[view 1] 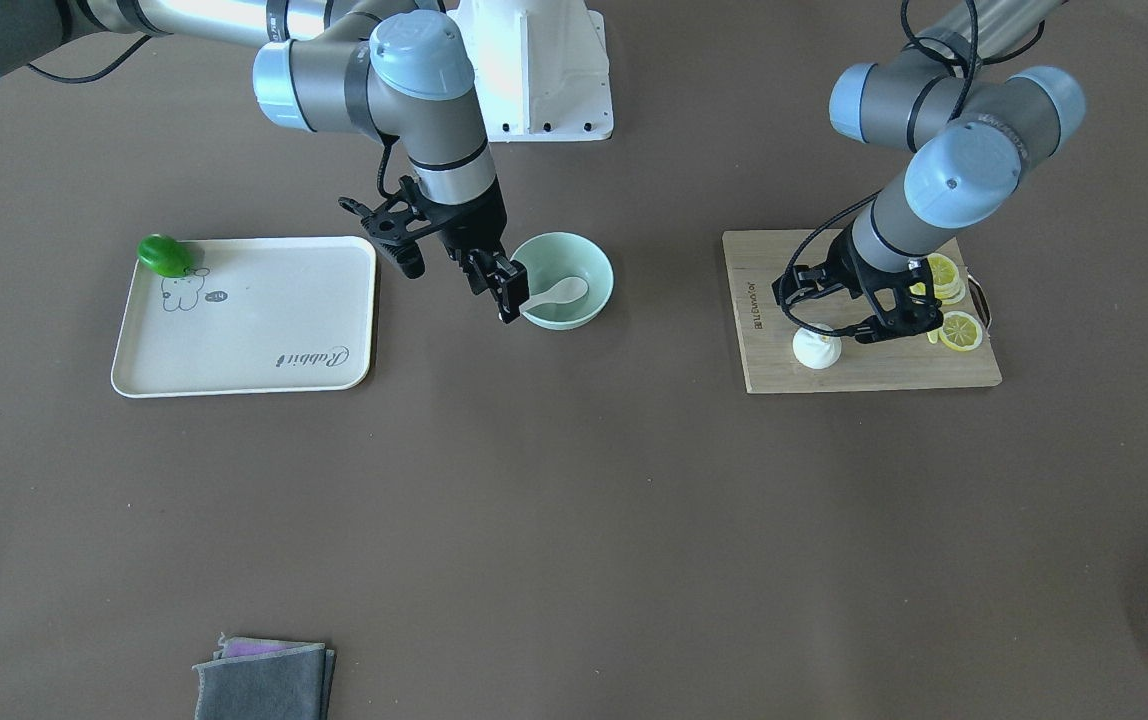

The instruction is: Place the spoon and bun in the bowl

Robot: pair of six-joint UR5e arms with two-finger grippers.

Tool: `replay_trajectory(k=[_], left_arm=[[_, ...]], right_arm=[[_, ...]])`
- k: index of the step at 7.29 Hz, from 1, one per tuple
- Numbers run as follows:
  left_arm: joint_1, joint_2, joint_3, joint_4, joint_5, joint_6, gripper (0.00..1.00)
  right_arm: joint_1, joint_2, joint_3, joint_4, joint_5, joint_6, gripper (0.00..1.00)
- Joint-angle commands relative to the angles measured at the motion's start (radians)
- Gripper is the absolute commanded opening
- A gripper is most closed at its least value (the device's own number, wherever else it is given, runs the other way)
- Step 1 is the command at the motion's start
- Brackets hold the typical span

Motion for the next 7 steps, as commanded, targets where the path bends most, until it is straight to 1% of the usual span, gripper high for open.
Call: replay_trajectory(k=[1, 2, 3, 5, 6, 7], left_arm=[[0.0, -0.012, 0.034, 0.003, 0.029, 0.078, 0.96], [0.0, -0.012, 0.043, 0.003, 0.029, 0.082, 0.88], [0.0, -0.026, 0.072, 0.001, 0.029, 0.083, 0.71], [-0.001, -0.042, 0.091, -0.001, 0.028, 0.081, 0.12], [-0.008, -0.045, 0.089, -0.001, 0.028, 0.079, 0.0], [-0.011, -0.063, 0.074, 0.006, 0.025, 0.061, 0.0]], right_arm=[[0.043, -0.067, 0.066, 0.0, 0.074, -0.072, 1.0], [0.043, -0.081, 0.083, 0.0, 0.074, -0.081, 1.0], [0.055, -0.081, 0.087, 0.0, 0.08, -0.087, 1.0], [0.095, -0.125, 0.129, -0.001, 0.135, -0.148, 1.0], [0.101, -0.135, 0.136, -0.001, 0.135, -0.158, 1.0], [0.115, -0.153, 0.157, -0.001, 0.138, -0.159, 1.0]])
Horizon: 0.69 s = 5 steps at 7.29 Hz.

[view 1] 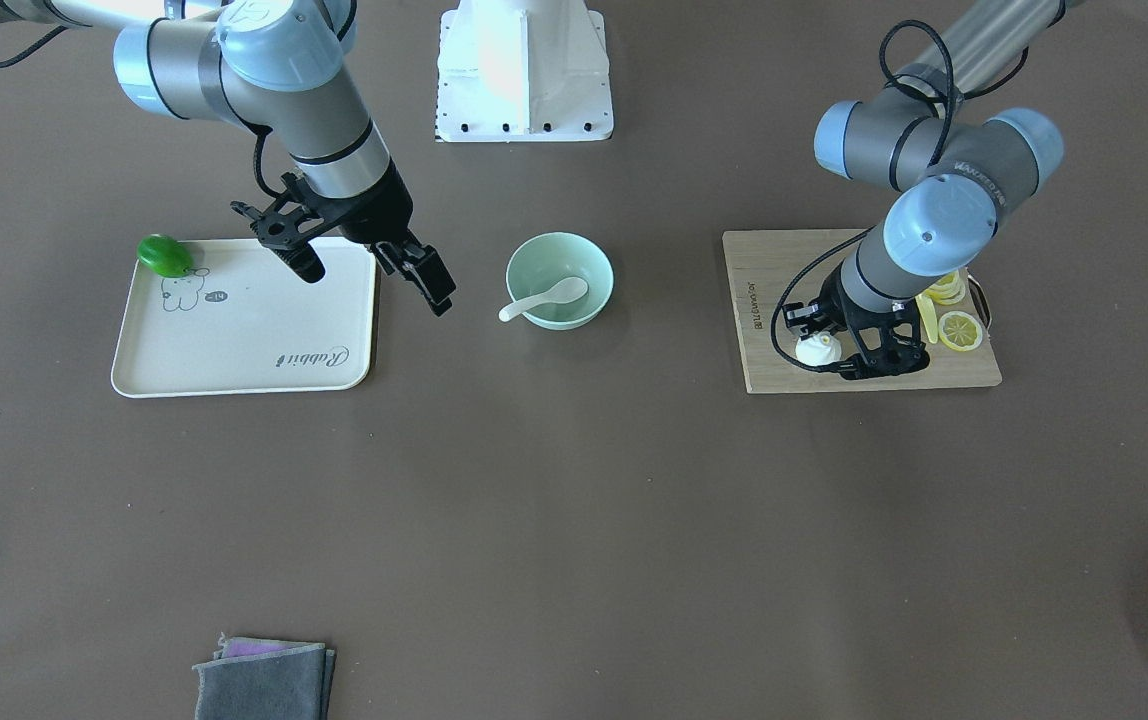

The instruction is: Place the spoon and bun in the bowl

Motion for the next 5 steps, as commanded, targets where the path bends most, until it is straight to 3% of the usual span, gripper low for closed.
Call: replay_trajectory(k=[1, 3, 5], left_arm=[[-0.006, -0.025, -0.06, 0.041, -0.004, -0.069, 0.0], [0.022, -0.072, -0.134, 0.055, -0.005, -0.299, 0.0], [0.119, -0.16, -0.145, 0.057, 0.001, -0.509, 0.0]], right_arm=[[0.026, -0.083, 0.083, 0.0, 0.04, -0.045, 1.0], [0.057, -0.116, 0.109, 0.0, 0.069, -0.081, 1.0], [0.105, -0.162, 0.117, 0.001, 0.125, -0.165, 1.0]])
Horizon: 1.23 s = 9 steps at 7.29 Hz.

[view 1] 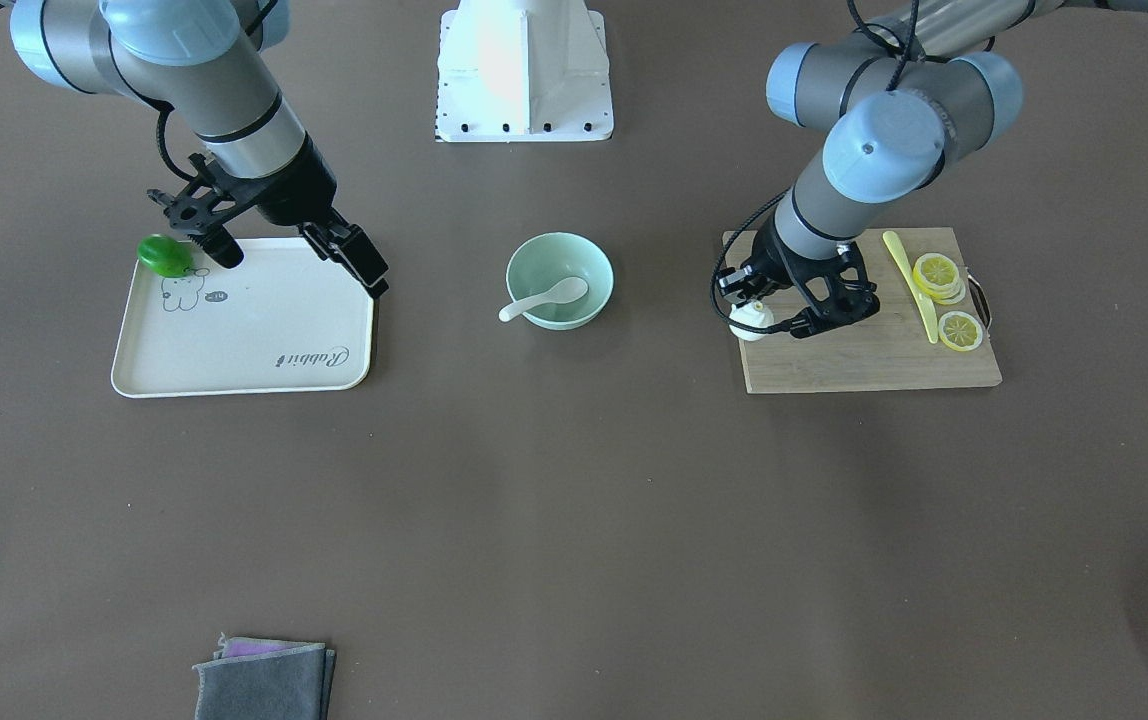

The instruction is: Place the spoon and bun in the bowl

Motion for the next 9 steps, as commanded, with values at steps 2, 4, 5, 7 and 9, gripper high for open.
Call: replay_trajectory(k=[2, 4, 5, 7, 9], left_arm=[[0.155, -0.142, 0.009, 0.002, 0.012, -0.241, 0.0], [0.212, -0.232, 0.078, -0.003, 0.076, -0.301, 0.02], [0.217, -0.257, 0.11, -0.01, 0.088, -0.308, 0.17], [0.214, -0.245, 0.101, -0.016, 0.09, -0.292, 0.98], [0.162, -0.161, 0.03, 0.005, 0.078, -0.167, 0.98]], right_arm=[[0.093, -0.075, 0.004, 0.002, 0.111, -0.191, 1.0], [0.105, -0.081, 0.002, 0.002, 0.114, -0.217, 1.0], [0.105, -0.084, 0.001, 0.002, 0.114, -0.221, 1.0], [0.125, -0.089, -0.002, 0.001, 0.119, -0.222, 1.0], [0.152, -0.119, -0.008, -0.001, 0.146, -0.323, 1.0]])
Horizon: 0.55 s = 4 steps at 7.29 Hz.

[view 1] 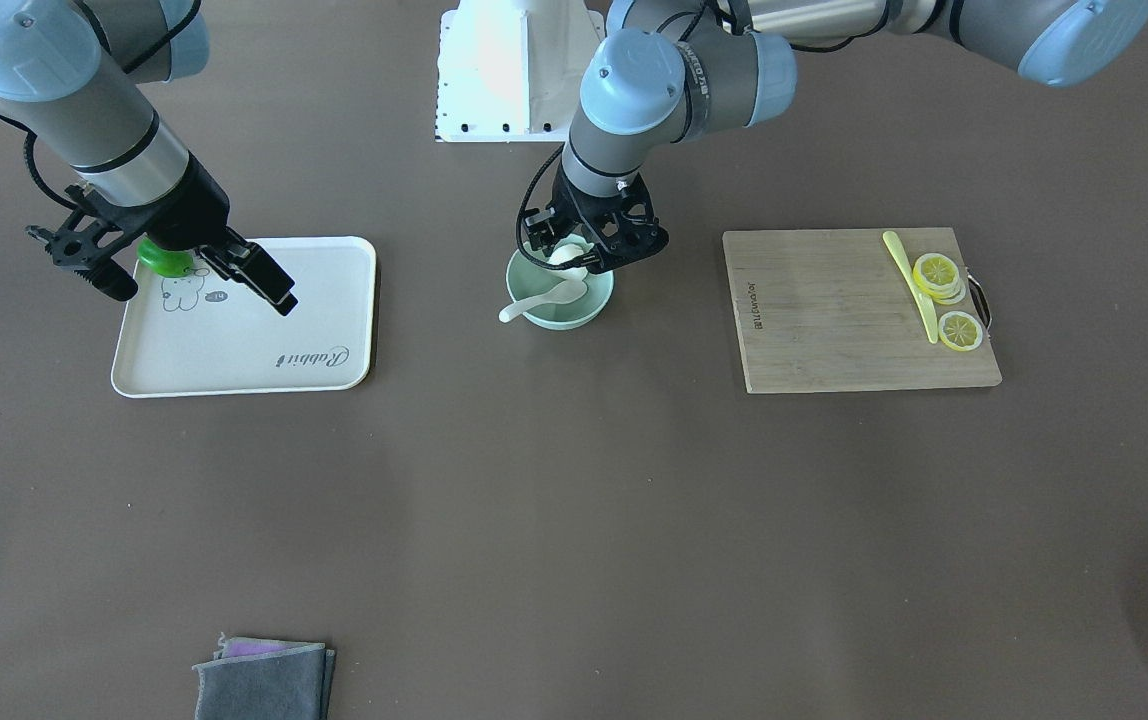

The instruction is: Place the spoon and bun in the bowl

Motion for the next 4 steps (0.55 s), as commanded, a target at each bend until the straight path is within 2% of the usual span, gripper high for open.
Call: replay_trajectory(k=[1, 2, 4], left_arm=[[-0.094, 0.12, -0.108, 0.043, -0.045, 0.187, 0.98], [-0.17, 0.14, -0.122, 0.121, -0.065, 0.332, 0.98], [-0.319, 0.18, -0.124, 0.297, -0.069, 0.767, 0.98]], right_arm=[[0.048, -0.036, -0.011, -0.002, 0.042, -0.134, 1.0], [0.083, -0.06, -0.028, -0.001, 0.062, -0.206, 1.0], [0.184, -0.08, -0.094, -0.001, 0.138, -0.375, 1.0]])
